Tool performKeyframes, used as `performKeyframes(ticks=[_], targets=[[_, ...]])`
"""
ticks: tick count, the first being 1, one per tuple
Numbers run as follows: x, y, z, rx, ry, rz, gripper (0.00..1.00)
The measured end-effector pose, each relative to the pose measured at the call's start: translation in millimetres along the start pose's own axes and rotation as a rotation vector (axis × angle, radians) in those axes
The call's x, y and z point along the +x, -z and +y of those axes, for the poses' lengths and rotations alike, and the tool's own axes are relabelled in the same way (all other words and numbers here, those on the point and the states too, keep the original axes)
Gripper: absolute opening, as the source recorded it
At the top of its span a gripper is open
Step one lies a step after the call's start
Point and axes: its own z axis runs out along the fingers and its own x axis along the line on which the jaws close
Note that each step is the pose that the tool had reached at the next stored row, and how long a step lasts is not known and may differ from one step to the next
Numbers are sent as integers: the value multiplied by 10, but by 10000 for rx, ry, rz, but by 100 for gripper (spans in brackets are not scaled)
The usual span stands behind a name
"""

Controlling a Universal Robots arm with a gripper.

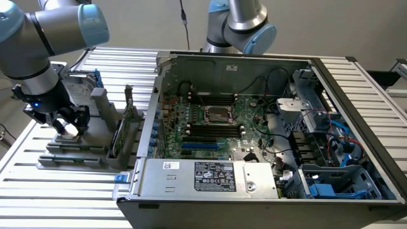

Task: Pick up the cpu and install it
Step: 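Pick up the cpu and move it towards the insertion slot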

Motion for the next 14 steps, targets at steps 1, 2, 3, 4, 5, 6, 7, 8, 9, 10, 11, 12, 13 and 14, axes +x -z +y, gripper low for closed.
performKeyframes(ticks=[1,2,3,4,5,6,7,8,9,10,11,12,13,14], targets=[[0,0,0,3,-2,0,62],[0,0,0,8,-4,0,62],[-1,-1,-1,15,-6,0,62],[0,-1,-1,23,-13,0,62],[0,-2,0,36,-21,-2,62],[-1,-2,0,50,-26,-2,62],[0,-2,0,67,-33,-2,62],[0,-3,0,83,-40,-4,62],[0,-4,0,100,-48,-5,62],[0,-3,0,113,-56,-5,62],[0,-3,0,121,-63,-4,62],[0,-2,0,125,-68,-1,62],[0,-2,0,127,-77,3,62],[0,-3,0,127,-86,9,62]])
